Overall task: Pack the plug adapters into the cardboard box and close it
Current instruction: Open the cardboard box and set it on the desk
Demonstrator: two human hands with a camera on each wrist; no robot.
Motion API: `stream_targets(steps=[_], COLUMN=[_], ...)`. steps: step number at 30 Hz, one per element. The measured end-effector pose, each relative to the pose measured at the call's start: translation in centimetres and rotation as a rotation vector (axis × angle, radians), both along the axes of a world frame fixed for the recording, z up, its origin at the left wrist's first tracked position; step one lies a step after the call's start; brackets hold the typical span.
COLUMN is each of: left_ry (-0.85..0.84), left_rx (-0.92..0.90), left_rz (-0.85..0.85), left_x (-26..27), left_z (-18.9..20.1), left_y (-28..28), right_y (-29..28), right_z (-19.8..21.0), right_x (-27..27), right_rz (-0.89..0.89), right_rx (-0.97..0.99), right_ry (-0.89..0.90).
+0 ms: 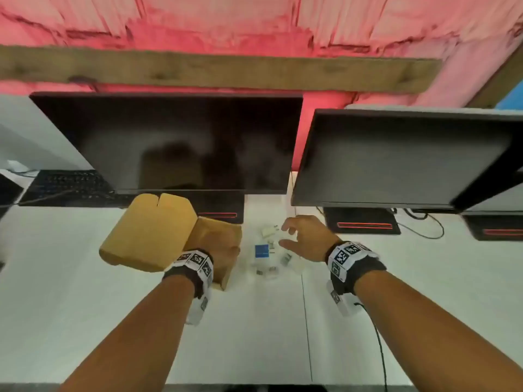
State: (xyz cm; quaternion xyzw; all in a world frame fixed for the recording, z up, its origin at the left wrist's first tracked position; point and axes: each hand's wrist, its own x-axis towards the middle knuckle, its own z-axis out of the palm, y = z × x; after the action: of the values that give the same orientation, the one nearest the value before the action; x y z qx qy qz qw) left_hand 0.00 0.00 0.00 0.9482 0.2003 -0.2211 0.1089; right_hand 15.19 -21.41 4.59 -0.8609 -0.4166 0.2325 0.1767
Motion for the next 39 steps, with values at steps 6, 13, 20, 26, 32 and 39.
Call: stream_targets(steps=[6, 13, 20, 26, 32, 39], left_ry=[0.127, 0.160, 0.201, 0.261, 0.183, -0.449], left_rx=[-0.177, -0.168, -0.179, -0.193, -0.264, -0.357], left_rz=[0.218, 0.256, 0.267, 0.030, -0.177, 0.326], left_x=[-1.2, -2.1, -4.3, -4.6, -4.8, -6.4], left_z=[-4.2, -5.4, -6.2, -6.2, -3.4, -2.8], left_y=[-1.9, -2.7, -2.9, -3.2, -1.8, 4.0], right_y=[-0.9, -0.1, -1.4, 0.6, 3.0, 5.5], right_z=[-7.0, -9.7, -7.6, -5.7, -6.7, -7.7], right_x=[-1.6, -2.4, -1.9, -4.1, -8.5, -10.0], right_rz=[0.203, 0.303, 0.118, 0.063, 0.097, 0.015], right_rx=[-0.144, -0.121, 0.287, 0.358, 0.178, 0.096], right_ry=[0.125, 0.179, 0.214, 0.210, 0.140, 0.029])
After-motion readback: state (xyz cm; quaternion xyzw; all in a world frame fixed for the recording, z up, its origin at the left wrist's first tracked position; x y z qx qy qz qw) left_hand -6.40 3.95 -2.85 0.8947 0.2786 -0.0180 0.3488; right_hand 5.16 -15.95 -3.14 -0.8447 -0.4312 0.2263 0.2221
